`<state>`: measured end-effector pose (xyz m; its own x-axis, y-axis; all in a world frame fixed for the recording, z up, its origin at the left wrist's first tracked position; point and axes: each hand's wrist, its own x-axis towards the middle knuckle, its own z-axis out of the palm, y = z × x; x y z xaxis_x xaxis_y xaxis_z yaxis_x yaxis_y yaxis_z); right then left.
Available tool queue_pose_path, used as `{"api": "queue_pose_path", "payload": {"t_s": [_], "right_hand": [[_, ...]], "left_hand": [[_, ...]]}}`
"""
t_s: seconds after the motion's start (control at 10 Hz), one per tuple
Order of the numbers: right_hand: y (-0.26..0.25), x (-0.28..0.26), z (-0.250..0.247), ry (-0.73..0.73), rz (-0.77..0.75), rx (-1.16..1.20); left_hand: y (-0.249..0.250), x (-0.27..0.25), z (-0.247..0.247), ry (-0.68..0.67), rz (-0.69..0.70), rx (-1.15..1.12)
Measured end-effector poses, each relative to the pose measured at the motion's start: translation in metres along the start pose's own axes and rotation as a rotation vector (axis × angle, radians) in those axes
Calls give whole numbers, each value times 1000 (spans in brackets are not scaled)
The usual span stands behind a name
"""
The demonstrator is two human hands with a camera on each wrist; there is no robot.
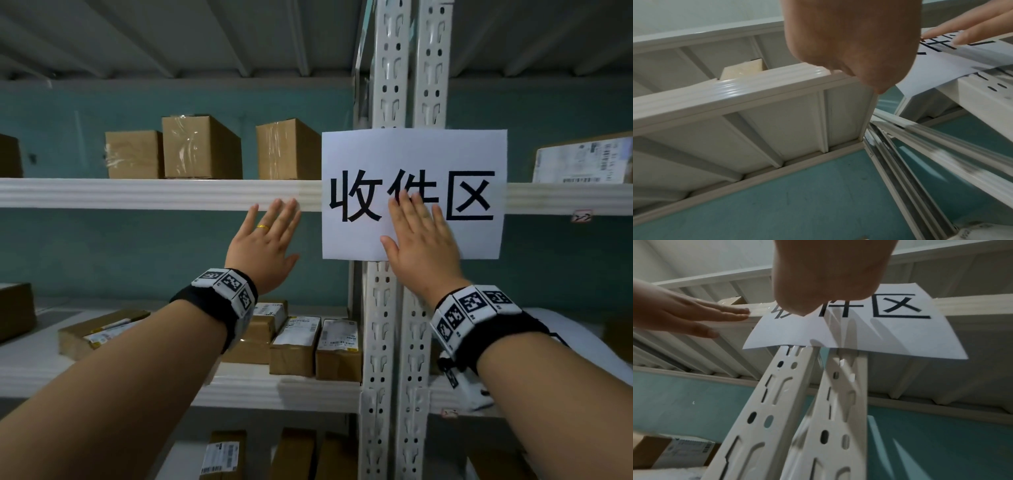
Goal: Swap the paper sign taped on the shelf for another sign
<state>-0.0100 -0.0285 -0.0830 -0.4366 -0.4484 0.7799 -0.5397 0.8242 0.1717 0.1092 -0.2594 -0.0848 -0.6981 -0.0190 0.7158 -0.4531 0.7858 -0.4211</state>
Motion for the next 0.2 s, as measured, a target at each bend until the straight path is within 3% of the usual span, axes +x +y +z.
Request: {"api": "queue_pose_path", "payload": {"t_s": [0.1, 0.2], "right_hand": [[14, -12, -18, 21, -5, 55], [30, -23, -37, 32, -12, 84]], "left_hand": [[4, -9, -17, -88, -67, -40], [15, -11, -44, -92, -116, -87]]}}
